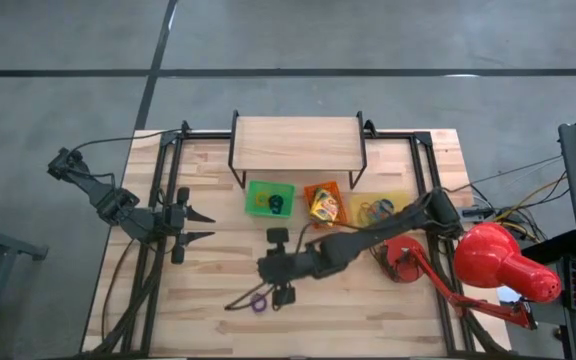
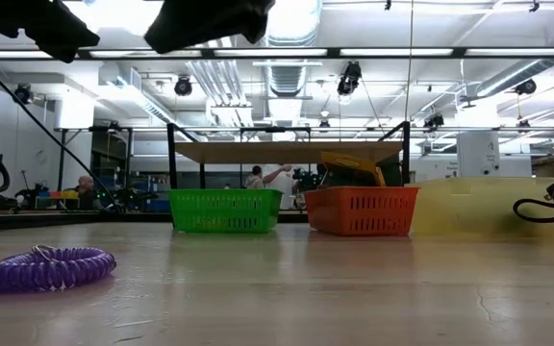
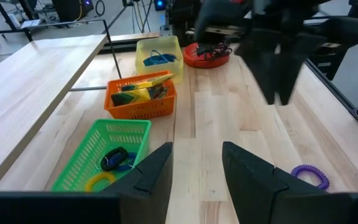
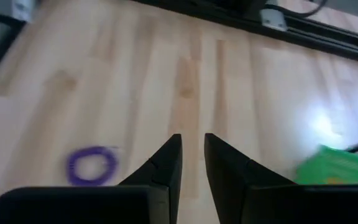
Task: Pick & Place Office Desk Supplies
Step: Put the purple spring rubber band into the green bin
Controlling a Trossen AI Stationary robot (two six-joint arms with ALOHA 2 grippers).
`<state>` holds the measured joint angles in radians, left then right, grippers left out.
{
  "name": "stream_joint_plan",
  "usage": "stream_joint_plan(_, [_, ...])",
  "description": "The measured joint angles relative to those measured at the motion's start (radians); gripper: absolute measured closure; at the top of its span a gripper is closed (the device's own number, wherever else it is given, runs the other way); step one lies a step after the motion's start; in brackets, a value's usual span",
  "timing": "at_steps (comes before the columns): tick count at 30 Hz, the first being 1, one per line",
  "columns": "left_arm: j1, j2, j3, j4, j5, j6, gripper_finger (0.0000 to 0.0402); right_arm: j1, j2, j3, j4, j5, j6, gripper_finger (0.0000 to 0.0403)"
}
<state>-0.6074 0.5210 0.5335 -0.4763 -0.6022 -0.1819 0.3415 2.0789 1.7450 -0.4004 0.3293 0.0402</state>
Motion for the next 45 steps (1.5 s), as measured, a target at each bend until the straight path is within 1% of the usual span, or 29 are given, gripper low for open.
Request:
stream_joint_plan(1, [0.000,0.000,0.000,0.000,0.000,0.000,0.0261,0.008,0.004,-0.003,0.013,-0.012,0.016,0.0339])
stream_joint_plan(5, [0.000,0.000,0.000,0.000,0.000,0.000,0.0261,0.034,0.031,-0.014,0.123,-0.123,0.071,0.0335])
stream_joint_plan(6, [0.000,0.000,0.000,0.000,0.000,0.000,0.0261,0.042,0.039,-0.014,0.145,-0.126,0.083,0.0333])
stream_joint_plan(11, [0.000,0.000,0.000,0.000,0.000,0.000,0.0261,0.072,0.082,-0.015,0.175,-0.088,0.187,0.0320])
stream_joint_plan(14, [0.000,0.000,0.000,0.000,0.000,0.000,0.0261,0.080,0.116,-0.016,0.183,-0.062,0.293,0.0310])
stream_joint_plan(16, [0.000,0.000,0.000,0.000,0.000,0.000,0.0261,0.082,0.145,-0.016,0.190,-0.059,0.357,0.0304])
stream_joint_plan(20, [0.000,0.000,0.000,0.000,0.000,0.000,0.0261,0.085,0.199,-0.017,0.202,-0.057,0.431,0.0292])
stream_joint_plan(27, [0.000,0.000,0.000,0.000,0.000,0.000,0.0261,0.087,0.229,-0.017,0.205,-0.051,0.474,0.0276])
stream_joint_plan(38, [0.000,0.000,0.000,0.000,0.000,0.000,0.0261,0.093,0.231,-0.053,0.205,-0.039,0.481,0.0280])
stream_joint_plan(42, [0.000,0.000,0.000,0.000,0.000,0.000,0.0261,0.096,0.231,-0.089,0.248,-0.039,0.484,0.0277])
stream_joint_plan(45, [0.000,0.000,0.000,0.000,0.000,0.000,0.0261,0.100,0.232,-0.116,0.317,-0.039,0.484,0.0277])
